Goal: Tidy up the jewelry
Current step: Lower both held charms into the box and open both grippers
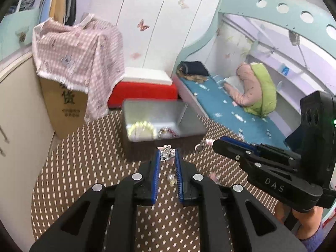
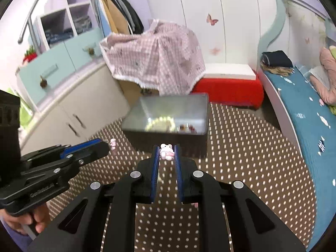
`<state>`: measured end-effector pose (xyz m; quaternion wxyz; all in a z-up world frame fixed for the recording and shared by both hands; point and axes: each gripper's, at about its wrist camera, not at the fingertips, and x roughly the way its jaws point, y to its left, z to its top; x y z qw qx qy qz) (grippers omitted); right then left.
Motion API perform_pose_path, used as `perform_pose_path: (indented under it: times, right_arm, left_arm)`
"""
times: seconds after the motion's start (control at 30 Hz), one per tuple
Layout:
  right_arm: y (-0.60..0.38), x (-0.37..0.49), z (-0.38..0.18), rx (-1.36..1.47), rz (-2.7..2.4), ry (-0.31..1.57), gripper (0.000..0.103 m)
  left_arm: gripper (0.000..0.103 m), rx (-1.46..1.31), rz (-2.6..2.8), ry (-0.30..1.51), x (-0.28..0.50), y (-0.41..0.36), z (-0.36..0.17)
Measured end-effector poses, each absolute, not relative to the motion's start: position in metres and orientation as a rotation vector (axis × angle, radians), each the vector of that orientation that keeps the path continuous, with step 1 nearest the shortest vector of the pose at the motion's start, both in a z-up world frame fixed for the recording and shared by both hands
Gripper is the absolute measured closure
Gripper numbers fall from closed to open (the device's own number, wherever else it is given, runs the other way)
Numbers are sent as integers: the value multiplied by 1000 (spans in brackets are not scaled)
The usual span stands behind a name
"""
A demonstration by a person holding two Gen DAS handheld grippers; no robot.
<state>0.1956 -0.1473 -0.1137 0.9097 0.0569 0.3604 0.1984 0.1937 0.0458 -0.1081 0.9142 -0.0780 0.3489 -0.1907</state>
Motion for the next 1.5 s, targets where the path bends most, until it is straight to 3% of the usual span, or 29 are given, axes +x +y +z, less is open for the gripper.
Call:
perform_pose_path:
  times: [0.3,1.1,1.17,1.23,1.5]
  right_arm:
    - [-152,242,-89,151,400,732,88]
    - [-138,290,-143,162,376,889,88]
    - [-138,290,-145,162,375,893,88]
    - [-139,291,-147,168,378,899,88]
    - [-138,289,-149,175,384,903,88]
  left_arm:
    - [90,-152,-388,751,256,36,-86]
    - [89,-127,-332,917,299,18,-134]
    - [84,-124,-328,914,299,18,-135]
    - [71,-124,-321,912,297,18,-134]
    - [71,-122,-309,906,292,19,-132]
